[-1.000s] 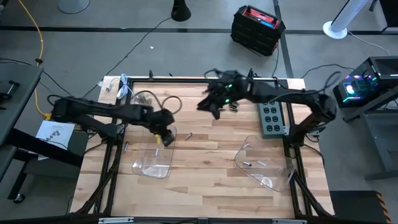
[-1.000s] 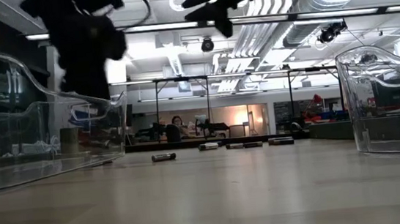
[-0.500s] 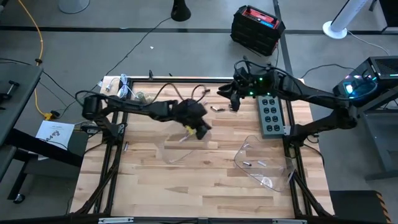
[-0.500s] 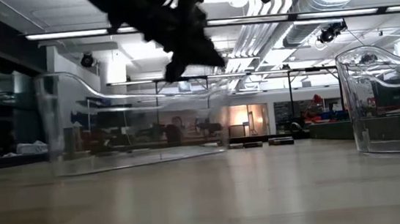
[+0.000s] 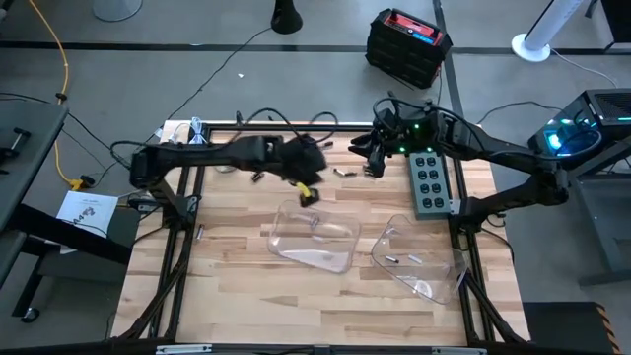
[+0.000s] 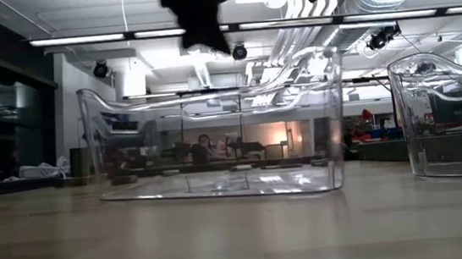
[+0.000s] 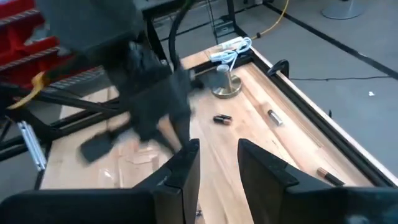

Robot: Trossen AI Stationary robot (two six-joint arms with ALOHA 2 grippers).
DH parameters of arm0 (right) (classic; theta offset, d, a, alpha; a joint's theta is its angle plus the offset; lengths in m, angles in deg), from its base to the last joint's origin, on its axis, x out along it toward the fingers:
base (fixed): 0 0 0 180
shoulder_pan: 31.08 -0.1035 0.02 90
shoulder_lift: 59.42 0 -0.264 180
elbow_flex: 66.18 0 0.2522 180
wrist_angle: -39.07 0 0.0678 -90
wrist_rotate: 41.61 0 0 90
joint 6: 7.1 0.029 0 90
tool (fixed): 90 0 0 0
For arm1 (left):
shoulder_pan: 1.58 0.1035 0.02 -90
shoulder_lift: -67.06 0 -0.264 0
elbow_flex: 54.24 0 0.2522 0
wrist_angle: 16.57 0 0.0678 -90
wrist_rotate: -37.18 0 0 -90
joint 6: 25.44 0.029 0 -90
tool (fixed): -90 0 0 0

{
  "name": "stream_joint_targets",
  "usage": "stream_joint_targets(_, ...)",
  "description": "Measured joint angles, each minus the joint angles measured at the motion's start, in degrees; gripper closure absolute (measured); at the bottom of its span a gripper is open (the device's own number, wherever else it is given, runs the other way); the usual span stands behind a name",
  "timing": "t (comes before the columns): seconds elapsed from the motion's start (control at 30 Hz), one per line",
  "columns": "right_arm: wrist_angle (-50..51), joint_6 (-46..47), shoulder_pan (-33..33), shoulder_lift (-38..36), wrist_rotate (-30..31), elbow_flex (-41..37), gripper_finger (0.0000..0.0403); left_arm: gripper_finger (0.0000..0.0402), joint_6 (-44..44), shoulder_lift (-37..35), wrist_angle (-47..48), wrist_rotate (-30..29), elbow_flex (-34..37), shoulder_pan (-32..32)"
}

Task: Sort batteries
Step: Put the silver battery into the left transparent bin

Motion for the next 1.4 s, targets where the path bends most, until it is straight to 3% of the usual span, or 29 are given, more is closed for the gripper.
stream_joint_targets(0.1,0.43,-1.14,0.00,0.00,1.70,0.00,0.0302,0.0401,-3.44,-4.82,7.80,-5.43,4.55,2.08)
stream_joint_targets(0.23,0.51,-1.32,0.00,0.00,2.63,0.00,0.0302,0.0401,-11.78,-13.34,13.61,-6.00,16.89,4.14)
stream_joint_targets(0.43,0.48,-2.63,0.00,0.20,3.00,0.00,0.0302,0.0401,-30.33,-27.17,25.30,-1.10,34.49,1.56)
stream_joint_targets(0.63,-0.19,-2.76,0.00,1.13,4.31,0.00,0.0302,0.0401,-49.70,-34.82,28.21,5.42,44.77,-2.20)
stream_joint_targets(0.93,-0.09,-2.80,0.00,3.10,4.26,0.00,0.0302,0.0357,-52.33,-34.63,28.40,11.04,45.86,-8.97)
stream_joint_targets(1.03,0.10,-4.29,0.00,3.55,4.22,0.00,0.0302,0.0332,-55.14,-34.05,27.05,16.99,45.54,-10.78)
stream_joint_targets(1.2,-0.15,-6.86,0.39,4.13,4.08,0.00,0.0302,0.0303,-56.80,-31.91,17.01,25.86,45.53,-17.86)
stream_joint_targets(1.4,-0.24,-7.72,2.12,4.68,4.06,0.00,0.0302,0.0299,-45.44,-23.76,22.50,31.70,45.54,-25.35)
